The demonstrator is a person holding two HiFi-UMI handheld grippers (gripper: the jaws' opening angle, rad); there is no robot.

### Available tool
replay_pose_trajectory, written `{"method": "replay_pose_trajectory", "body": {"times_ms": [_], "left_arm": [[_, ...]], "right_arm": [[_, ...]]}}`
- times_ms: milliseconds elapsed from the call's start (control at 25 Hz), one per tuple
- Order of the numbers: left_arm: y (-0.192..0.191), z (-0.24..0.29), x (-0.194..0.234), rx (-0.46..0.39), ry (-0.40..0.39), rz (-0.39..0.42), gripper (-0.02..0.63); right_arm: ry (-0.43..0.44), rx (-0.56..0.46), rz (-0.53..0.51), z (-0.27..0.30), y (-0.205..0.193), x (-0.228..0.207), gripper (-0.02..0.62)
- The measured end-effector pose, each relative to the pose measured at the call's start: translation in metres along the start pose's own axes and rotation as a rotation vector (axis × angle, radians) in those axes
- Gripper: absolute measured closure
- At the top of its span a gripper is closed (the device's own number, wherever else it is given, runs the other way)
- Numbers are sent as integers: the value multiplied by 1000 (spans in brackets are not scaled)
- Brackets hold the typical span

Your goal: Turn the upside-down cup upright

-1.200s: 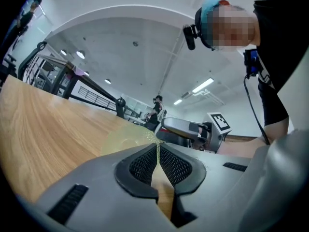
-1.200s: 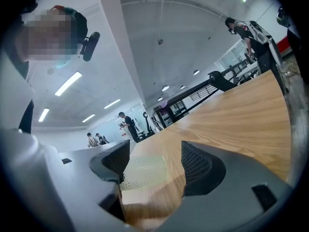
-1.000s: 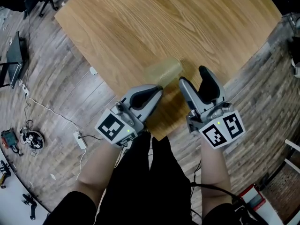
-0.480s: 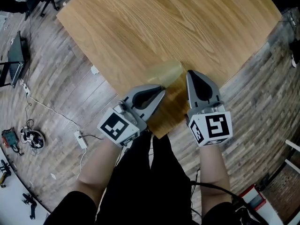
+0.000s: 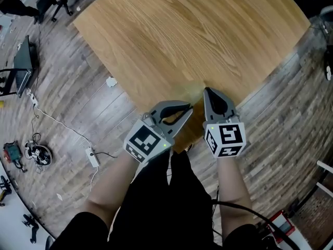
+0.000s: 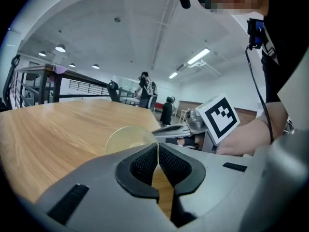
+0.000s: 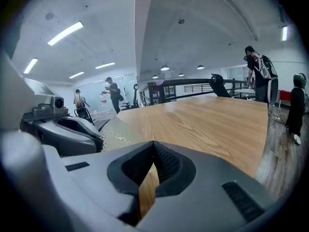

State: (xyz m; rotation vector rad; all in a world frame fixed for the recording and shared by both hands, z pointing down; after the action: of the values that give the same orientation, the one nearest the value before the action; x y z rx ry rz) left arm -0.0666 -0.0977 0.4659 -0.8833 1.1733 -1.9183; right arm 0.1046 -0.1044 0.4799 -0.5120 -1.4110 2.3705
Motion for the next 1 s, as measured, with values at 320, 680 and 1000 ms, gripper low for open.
{"method": "replay_pose_trajectory", "body": {"times_ms": [320, 680, 1000], "left_arm": [[18, 11, -11, 246, -6, 38, 589], [44, 23, -24, 467, -14, 74, 589], [51, 39, -42, 597, 27, 178, 589]], "right_arm": [[-8, 62, 61, -6, -17, 7, 581], [-9, 96, 92, -15, -14, 5, 581], [-7, 123, 86, -19, -17, 1, 581]]}}
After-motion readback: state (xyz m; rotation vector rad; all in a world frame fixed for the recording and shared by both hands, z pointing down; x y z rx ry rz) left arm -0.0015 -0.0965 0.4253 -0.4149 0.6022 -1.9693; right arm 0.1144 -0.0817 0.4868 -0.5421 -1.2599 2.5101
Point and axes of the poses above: the fingertips, and each gripper's own axes: z forward along the fingers, x to its left, y out of its top, the point moved 10 cm from there along -z, backward along the fingers, and after that the axes turned 5 degrees about y, right-handed, at the moved point
